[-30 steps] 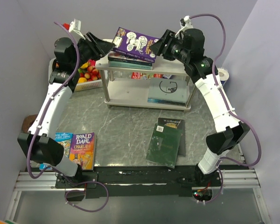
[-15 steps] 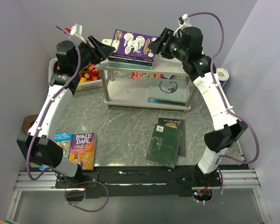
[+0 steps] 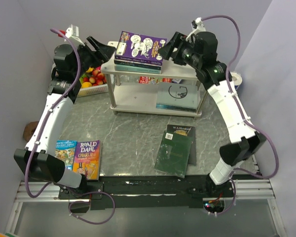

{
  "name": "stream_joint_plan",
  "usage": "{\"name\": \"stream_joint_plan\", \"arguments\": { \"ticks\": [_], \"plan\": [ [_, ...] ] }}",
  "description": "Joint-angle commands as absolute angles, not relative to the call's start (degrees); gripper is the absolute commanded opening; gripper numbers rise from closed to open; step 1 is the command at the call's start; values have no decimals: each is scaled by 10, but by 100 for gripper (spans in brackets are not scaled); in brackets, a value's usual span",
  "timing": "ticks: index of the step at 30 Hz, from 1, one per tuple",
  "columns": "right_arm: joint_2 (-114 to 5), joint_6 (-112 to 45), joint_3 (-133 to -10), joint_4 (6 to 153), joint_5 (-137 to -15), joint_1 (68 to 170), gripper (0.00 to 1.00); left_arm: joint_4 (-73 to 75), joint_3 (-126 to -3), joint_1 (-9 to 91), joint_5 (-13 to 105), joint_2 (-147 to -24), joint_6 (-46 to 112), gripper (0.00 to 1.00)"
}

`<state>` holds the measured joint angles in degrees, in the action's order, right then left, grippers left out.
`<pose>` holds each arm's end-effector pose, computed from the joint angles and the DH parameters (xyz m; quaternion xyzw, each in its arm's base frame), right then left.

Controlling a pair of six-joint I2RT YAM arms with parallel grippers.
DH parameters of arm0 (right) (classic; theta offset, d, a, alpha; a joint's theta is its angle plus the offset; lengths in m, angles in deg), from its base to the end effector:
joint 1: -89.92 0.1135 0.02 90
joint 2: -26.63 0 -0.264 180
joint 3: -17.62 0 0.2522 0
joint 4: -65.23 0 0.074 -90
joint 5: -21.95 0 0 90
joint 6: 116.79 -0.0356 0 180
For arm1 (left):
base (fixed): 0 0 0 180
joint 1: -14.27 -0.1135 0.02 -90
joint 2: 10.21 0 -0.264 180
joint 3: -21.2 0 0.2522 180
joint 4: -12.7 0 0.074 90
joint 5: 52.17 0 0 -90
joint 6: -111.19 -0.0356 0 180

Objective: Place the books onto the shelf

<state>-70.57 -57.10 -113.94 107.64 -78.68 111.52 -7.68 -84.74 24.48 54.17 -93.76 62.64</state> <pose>0.3409 0.1420 0.5025 -0.0035 0.7542 0.3486 0.5564 0.3246 -0.0686 0.4757 -0.0867 0.6897 -0.3991 0.5979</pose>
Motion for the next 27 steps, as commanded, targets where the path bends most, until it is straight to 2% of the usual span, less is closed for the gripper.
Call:
{"name": "stream_joint_plan", "arguments": {
  "ticks": [1, 2, 4, 8, 13, 19, 27],
  "plan": [
    [-601, -559, -1080, 1029, -780, 1114, 71, -49, -846, 238, 510, -914, 641, 75],
    [-591, -561, -1046, 1021, -783, 1115, 64, -47, -846, 238, 509, -916, 644, 75],
    [-563, -561, -1011, 1006, -782, 1116, 56, -39, -842, 238, 509, -921, 656, 74],
    [-562, -555, -989, 1012, -776, 1115, 49, -33, -854, 238, 524, -941, 672, 71],
    [-587, -561, -1005, 1006, -787, 1116, 49, -19, -868, 238, 562, -962, 690, 68],
    [-641, -561, -1084, 1032, -800, 1115, 52, -15, -868, 238, 595, -974, 700, 66],
    [-671, -568, -1103, 1034, -815, 1116, 51, 21, -841, 238, 608, -960, 708, 63]
  ]
}}
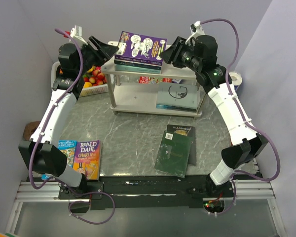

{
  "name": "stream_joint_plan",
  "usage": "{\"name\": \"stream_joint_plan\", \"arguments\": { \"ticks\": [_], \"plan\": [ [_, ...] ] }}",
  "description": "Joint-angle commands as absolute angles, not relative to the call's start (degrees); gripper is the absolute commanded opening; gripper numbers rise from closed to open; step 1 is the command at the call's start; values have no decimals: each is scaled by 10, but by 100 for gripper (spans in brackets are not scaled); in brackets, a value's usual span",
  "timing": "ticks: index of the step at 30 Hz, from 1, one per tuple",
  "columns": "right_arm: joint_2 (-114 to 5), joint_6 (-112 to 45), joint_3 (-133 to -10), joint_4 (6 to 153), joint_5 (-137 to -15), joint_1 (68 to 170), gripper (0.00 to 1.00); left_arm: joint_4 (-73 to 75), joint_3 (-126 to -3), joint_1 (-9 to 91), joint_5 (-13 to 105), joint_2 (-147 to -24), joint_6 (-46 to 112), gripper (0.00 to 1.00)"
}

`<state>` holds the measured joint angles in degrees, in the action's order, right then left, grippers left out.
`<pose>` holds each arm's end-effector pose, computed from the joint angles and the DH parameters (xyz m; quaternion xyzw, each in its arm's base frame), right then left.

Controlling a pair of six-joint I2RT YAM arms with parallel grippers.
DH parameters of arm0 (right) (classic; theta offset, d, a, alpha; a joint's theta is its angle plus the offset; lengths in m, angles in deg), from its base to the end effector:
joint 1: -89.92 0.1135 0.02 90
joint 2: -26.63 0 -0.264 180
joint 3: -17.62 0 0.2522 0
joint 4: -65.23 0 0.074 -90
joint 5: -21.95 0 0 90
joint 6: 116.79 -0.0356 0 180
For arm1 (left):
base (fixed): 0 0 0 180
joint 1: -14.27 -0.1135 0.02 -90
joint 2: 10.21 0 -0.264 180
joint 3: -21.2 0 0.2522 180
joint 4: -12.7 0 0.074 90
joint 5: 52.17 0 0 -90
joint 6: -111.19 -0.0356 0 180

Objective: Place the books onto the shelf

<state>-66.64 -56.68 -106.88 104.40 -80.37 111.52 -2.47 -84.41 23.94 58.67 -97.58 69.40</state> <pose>0.3305 0.1390 0.4928 -0.0160 0.7531 0.3564 0.5527 0.3474 -0.0720 0.4619 -0.0994 0.6820 -0.4543 0.5645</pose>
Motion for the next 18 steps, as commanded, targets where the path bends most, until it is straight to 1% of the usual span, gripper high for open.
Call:
{"name": "stream_joint_plan", "arguments": {
  "ticks": [1, 18],
  "plan": [
    [-672, -568, -1106, 1035, -815, 1116, 51, 21, -842, 238, 611, -960, 708, 63],
    [-694, -571, -1121, 1040, -819, 1122, 51, 49, -818, 239, 644, -949, 724, 58]
  ]
}}
